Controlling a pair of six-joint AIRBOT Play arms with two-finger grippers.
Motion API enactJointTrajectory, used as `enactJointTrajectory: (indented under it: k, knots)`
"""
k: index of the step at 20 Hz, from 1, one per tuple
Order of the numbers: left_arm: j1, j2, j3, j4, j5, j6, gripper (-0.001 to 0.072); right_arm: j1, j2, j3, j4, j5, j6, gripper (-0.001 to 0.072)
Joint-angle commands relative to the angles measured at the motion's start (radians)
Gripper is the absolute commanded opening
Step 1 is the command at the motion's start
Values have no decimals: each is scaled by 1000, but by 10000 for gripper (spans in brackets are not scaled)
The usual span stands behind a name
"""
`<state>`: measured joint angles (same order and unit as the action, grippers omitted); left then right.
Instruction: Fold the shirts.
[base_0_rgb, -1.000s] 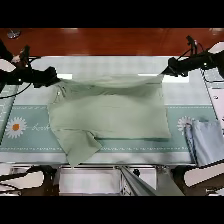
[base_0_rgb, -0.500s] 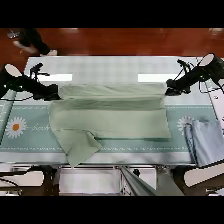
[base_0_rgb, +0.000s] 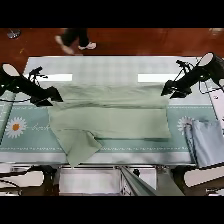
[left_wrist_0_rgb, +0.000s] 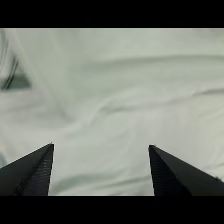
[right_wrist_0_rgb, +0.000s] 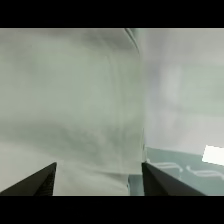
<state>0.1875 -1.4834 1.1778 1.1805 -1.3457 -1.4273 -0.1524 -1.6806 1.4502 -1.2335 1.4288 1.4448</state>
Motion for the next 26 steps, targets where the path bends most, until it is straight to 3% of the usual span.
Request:
enactJointTrajectory:
  k: [1, 6, 8, 11, 17, 21, 24, 26]
  knots:
    - [59, 101, -63, 23, -132, -25, 702, -53, 134, -91, -46, -10, 10, 615]
    - [284, 428, -458, 53, -116, 21, 701, -145, 560, -633, 111, -266, -91, 615]
    - [373, 538, -622, 15, -82, -64, 701, -139, 716, -839, 220, -347, -93, 615]
    - [357, 641, -783, -108, 5, -58, 701, -106, 837, -1012, 364, -386, -123, 615]
    - [243, 647, -845, -185, 135, -79, 700, -19, 845, -1035, 391, -371, -122, 615]
    - [76, 635, -854, -187, 264, -116, 700, -35, 845, -1029, 439, -422, -105, 615]
    - [-1, 588, -855, -187, 292, -115, 700, -172, 845, -964, 420, -438, -92, 615]
    - [-4, 546, -855, -187, 291, -110, 700, -312, 845, -904, 412, -365, -93, 615]
